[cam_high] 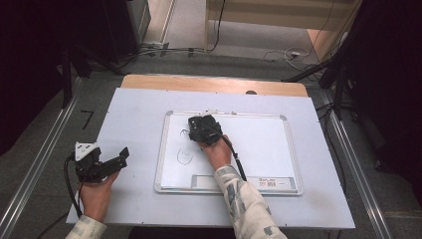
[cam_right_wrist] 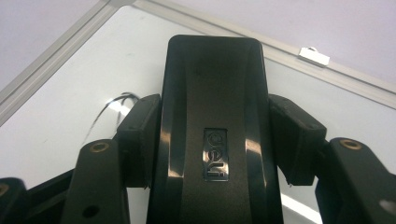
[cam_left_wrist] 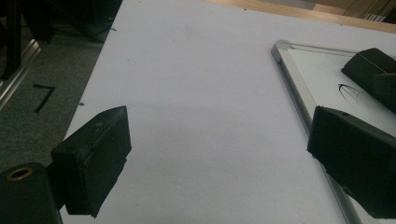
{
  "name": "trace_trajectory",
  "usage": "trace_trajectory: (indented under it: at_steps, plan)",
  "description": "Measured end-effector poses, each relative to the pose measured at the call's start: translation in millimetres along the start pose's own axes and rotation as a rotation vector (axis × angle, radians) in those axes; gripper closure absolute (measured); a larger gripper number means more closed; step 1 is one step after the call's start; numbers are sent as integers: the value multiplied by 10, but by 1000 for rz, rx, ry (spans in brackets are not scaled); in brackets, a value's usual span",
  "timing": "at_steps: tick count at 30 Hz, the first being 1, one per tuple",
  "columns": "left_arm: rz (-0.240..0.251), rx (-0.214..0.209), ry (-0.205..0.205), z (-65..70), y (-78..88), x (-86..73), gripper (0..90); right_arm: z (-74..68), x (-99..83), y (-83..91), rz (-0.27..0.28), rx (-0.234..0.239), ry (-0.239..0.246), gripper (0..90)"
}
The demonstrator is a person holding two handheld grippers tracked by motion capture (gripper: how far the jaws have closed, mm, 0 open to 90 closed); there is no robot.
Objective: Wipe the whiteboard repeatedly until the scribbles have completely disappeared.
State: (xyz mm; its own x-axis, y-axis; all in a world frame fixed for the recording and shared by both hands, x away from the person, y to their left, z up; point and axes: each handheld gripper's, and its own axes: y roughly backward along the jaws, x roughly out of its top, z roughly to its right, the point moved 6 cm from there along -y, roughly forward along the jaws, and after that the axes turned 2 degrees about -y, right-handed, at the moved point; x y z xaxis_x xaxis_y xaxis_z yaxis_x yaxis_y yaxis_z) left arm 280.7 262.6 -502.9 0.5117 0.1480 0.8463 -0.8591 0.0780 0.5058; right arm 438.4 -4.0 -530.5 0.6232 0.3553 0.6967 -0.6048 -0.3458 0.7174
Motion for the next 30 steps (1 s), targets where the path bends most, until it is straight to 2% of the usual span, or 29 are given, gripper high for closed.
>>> trace_trajectory:
  at_steps: [3, 8, 21, 25, 27, 30]
  plan:
    - [-4, 3, -6, 7, -5, -2, 65, 13, 25, -26, 7, -12, -4, 378]
    - [-8, 1, -8, 23, -25, -1, 65, -46, 87, -81, 0, -18, 5, 378]
    - [-9, 2, -5, 8, -27, -3, 65, -453, 189, -193, 5, 30, 59, 378]
    - [-8, 2, -5, 6, -28, -1, 65, -563, 172, -182, 6, 51, 68, 378]
    - [-6, 0, -5, 7, -26, -1, 65, -617, 150, -163, 3, 60, 88, 378]
    - [-6, 0, -1, 1, -23, -3, 65, -648, 106, -121, -1, 76, 105, 377]
